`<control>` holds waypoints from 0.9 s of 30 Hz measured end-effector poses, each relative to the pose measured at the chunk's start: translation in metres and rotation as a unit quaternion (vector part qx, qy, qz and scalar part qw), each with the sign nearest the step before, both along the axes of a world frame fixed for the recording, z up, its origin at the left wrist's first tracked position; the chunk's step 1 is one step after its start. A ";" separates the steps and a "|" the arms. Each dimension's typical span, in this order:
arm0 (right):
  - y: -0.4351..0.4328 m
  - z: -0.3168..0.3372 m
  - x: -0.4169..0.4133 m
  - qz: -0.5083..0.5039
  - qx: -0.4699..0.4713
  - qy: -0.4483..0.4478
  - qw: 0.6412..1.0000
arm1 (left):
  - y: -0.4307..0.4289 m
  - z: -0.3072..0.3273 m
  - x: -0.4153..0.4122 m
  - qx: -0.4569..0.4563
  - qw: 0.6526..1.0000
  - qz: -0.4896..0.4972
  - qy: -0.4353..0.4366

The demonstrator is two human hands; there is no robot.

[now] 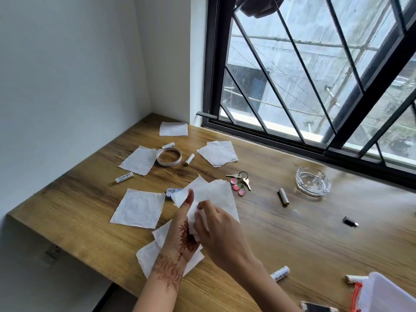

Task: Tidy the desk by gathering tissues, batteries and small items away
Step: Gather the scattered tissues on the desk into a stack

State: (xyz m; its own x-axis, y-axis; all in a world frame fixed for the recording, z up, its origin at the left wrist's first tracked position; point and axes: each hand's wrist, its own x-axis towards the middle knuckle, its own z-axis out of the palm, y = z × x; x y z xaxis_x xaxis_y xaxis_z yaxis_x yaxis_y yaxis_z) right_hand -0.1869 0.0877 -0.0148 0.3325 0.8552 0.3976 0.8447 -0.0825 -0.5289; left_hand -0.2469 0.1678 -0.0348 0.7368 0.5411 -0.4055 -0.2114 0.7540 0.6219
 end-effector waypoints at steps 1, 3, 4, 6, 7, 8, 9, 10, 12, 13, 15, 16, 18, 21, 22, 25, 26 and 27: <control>0.000 0.001 0.003 -0.011 0.011 0.017 1.000 | -0.001 0.000 0.000 0.004 1.000 -0.001 0.013; 0.002 0.006 0.016 -0.060 0.035 0.037 0.997 | 0.000 -0.003 0.000 -0.015 0.999 0.012 0.031; 0.004 0.008 0.024 -0.092 0.046 0.053 0.993 | 0.000 -0.004 0.000 -0.020 0.999 0.023 0.043; 0.008 0.011 0.046 -0.161 0.058 0.131 0.977 | 0.000 -0.002 -0.001 -0.029 0.998 0.030 0.043; 0.011 0.012 0.058 -0.194 0.047 0.189 0.962 | 0.000 -0.002 -0.001 -0.027 0.998 0.034 0.044; 0.013 0.011 0.072 -0.220 0.024 0.257 0.941 | 0.001 -0.001 -0.001 -0.021 0.998 0.039 0.053; 0.015 0.009 0.084 -0.233 0.002 0.339 0.911 | 0.000 0.001 0.000 -0.010 0.997 0.042 0.058; 0.017 0.007 0.094 -0.232 -0.017 0.429 0.873 | -0.001 0.004 0.000 -0.002 0.997 0.042 0.064; 0.020 0.006 0.107 -0.211 -0.069 0.574 0.788 | -0.001 0.004 0.002 0.006 0.997 0.032 0.075; 0.022 0.004 0.111 -0.198 -0.100 0.611 0.760 | -0.001 0.005 0.001 0.007 0.996 0.025 0.084; 0.025 0.001 0.115 -0.184 -0.131 0.655 0.721 | 0.001 0.005 0.001 0.002 0.995 0.008 0.101; 0.027 -0.001 0.118 -0.175 -0.134 0.673 0.706 | 0.001 0.004 0.000 -0.002 0.995 -0.008 0.096; 0.032 -0.005 0.120 -0.149 -0.129 0.705 0.682 | 0.001 0.002 -0.001 -0.009 0.996 -0.030 0.084; 0.037 -0.012 0.121 -0.140 -0.107 0.705 0.687 | 0.003 -0.002 -0.001 0.004 0.996 -0.046 0.082; 0.038 -0.013 0.122 -0.143 -0.086 0.703 0.691 | 0.003 -0.001 -0.001 0.004 0.995 -0.043 0.088; 0.039 -0.013 0.130 -0.157 0.015 0.709 0.687 | 0.004 0.001 -0.001 0.000 0.994 -0.029 0.104; 0.038 -0.011 0.134 -0.173 0.052 0.706 0.685 | 0.005 0.002 -0.001 -0.002 0.994 -0.031 0.103; 0.036 -0.008 0.137 -0.195 0.086 0.693 0.689 | 0.005 0.003 -0.001 -0.003 0.995 -0.031 0.099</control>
State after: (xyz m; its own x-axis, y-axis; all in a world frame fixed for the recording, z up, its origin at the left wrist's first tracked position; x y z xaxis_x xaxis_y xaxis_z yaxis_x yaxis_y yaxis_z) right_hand -0.0500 0.1233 -0.0225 0.6858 0.5726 -0.4493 -0.5502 0.0037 -0.8350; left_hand -0.2476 0.1728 -0.0321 0.6735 0.4944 -0.5495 -0.0389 0.7661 0.6416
